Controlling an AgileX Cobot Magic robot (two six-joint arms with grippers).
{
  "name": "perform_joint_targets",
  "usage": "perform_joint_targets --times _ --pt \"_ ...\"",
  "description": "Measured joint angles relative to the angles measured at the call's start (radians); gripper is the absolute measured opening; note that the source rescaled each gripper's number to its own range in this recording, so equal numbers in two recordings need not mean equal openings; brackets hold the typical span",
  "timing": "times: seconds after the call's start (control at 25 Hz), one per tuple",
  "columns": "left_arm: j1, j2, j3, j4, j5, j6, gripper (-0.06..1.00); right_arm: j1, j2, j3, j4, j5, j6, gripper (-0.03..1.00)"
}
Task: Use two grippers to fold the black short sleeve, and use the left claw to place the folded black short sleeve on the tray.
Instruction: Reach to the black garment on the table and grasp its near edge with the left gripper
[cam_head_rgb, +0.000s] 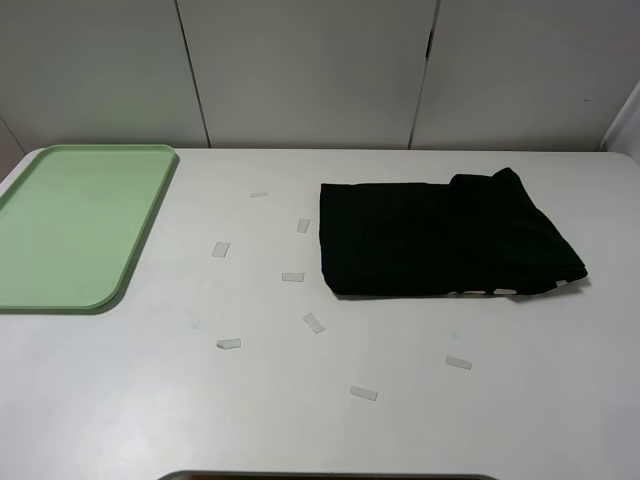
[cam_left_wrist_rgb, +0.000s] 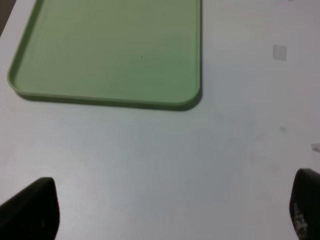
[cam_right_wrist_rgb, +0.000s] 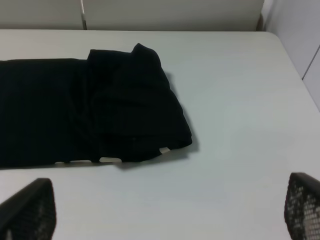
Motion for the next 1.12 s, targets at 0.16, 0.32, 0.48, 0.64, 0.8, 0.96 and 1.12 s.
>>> perform_joint_targets --times 0.16,0.32,0.48,0.64,0.8,0.96,1.12 --pt "0.000 0.000 0.000 0.008 0.000 0.000 0.91 0.000 0.000 0.000 0.000 0.000 0.000 1.00" --pt "0.000 0.000 0.000 0.005 0.000 0.000 0.91 0.000 0.000 0.000 0.000 0.000 0.000 1.00" --pt "0.000 0.000 0.000 -0.012 0.001 0.014 0.94 0.000 0.000 0.000 0.000 0.000 0.000 1.00" --pt "0.000 0.022 -0.032 -0.015 0.013 0.022 0.99 0.000 0.000 0.000 0.000 0.000 0.000 1.00" --pt "0.000 0.174 -0.118 -0.036 0.015 0.056 1.00 0.000 0.000 0.000 0.000 0.000 0.000 1.00" --pt "-0.006 0.375 -0.204 -0.087 0.004 0.101 1.00 0.000 0.000 0.000 0.000 0.000 0.000 1.00" --pt "-0.015 0.521 -0.235 -0.149 -0.068 0.114 1.00 0.000 0.000 0.000 0.000 0.000 0.000 1.00"
